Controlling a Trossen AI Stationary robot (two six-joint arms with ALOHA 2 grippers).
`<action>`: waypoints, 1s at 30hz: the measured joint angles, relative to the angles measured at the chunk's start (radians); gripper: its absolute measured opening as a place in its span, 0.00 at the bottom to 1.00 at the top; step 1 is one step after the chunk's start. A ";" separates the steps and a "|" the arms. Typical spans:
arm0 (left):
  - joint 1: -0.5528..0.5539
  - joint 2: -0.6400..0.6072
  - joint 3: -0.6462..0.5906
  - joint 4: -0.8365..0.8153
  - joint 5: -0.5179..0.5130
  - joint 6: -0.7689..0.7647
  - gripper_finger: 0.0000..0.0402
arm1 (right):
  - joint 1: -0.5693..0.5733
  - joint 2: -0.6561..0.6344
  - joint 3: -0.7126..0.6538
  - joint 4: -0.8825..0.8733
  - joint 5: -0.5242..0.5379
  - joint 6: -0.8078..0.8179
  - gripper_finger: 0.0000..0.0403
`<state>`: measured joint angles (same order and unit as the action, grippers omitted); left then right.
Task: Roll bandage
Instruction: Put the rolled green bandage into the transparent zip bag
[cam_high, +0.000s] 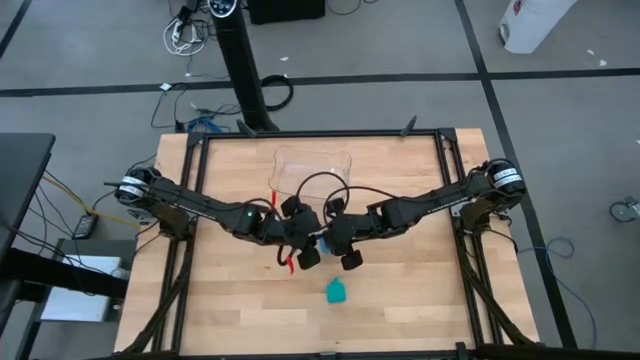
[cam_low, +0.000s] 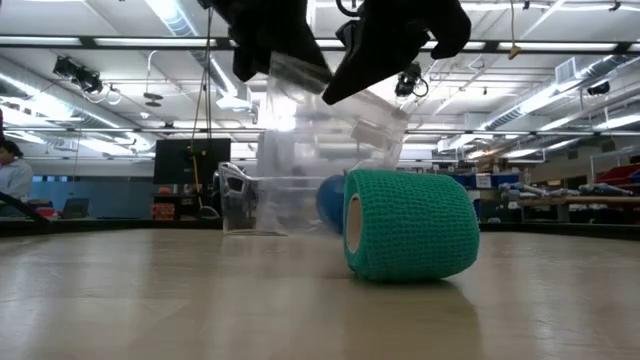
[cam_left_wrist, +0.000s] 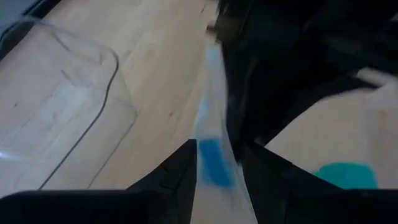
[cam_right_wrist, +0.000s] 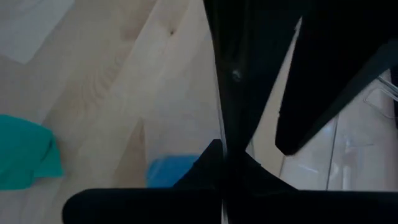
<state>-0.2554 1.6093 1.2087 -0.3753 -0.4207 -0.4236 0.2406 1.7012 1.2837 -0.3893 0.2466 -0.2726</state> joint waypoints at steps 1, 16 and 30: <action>0.000 0.000 0.000 -0.018 -0.001 0.000 0.33 | 0.000 0.000 0.001 0.000 0.000 -0.001 0.00; 0.000 0.002 -0.001 -0.069 0.008 0.047 0.19 | 0.039 0.000 0.002 -0.004 0.022 -0.047 0.00; 0.000 0.002 -0.001 -0.065 0.081 0.064 0.01 | 0.054 0.000 0.002 0.018 0.077 -0.074 0.05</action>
<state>-0.2550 1.6112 1.2079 -0.4404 -0.3399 -0.3597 0.2944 1.7012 1.2858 -0.3711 0.3236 -0.3469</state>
